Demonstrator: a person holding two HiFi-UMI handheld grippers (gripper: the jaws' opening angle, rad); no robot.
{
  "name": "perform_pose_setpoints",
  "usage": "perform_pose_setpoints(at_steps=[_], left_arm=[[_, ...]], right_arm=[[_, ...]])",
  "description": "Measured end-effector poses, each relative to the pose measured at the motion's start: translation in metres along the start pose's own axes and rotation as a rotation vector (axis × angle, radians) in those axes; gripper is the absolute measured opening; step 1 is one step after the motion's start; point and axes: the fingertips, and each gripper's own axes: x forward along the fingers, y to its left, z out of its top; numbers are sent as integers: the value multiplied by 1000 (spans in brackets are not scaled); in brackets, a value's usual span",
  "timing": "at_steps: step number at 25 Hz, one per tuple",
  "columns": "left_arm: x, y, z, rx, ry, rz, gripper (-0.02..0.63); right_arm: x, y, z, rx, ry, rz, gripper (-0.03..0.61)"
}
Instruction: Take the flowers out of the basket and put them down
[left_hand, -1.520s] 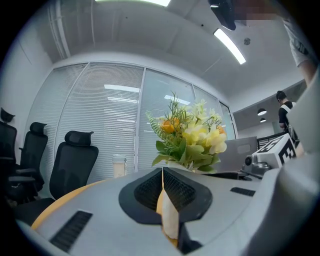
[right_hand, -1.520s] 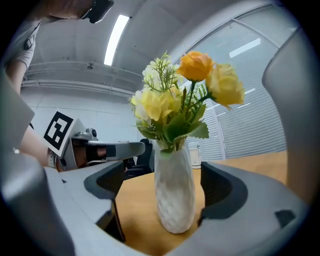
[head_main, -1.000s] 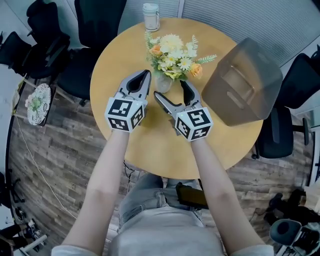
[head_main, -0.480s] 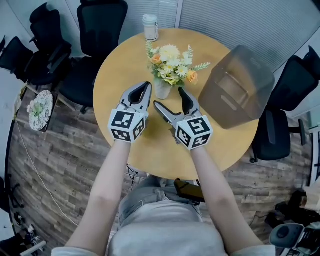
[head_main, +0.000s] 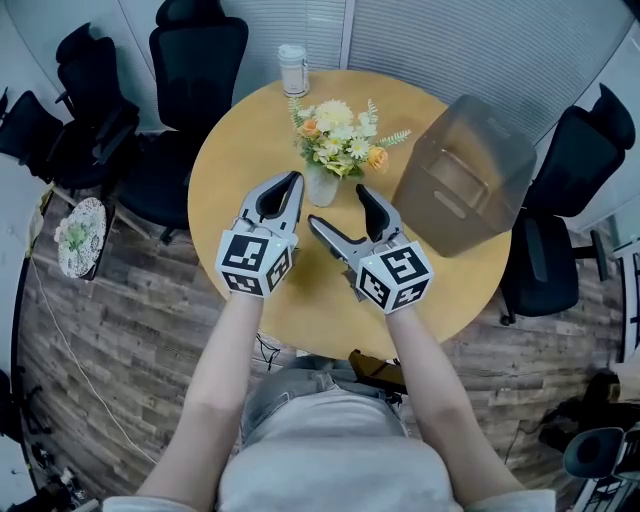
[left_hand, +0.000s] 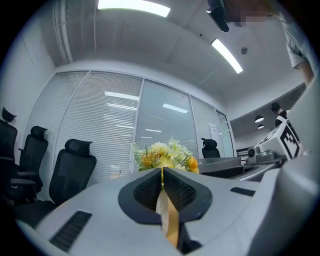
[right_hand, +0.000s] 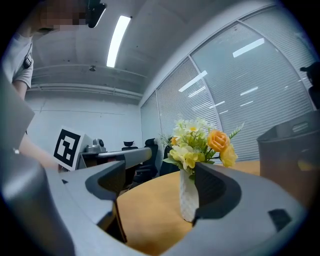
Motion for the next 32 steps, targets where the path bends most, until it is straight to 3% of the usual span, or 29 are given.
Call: perform_pose_setpoints(at_steps=[3, 7, 16, 21, 32], left_arm=[[-3, -2, 4, 10, -10, -8, 3], [-8, -8, 12, 33, -23, -16, 3], [-11, -14, 32, 30, -49, -6, 3], [-9, -18, 39, 44, -58, -3, 3], [-9, -31, 53, 79, -86, -5, 3]], right_arm=[[-4, 3, 6, -7, -17, -15, 437], [-10, 5, 21, -47, -51, -60, 287], [-22, 7, 50, -62, -131, -95, 75], [-23, 11, 63, -95, -151, -76, 28], [-25, 24, 83, -173, -178, -60, 23]])
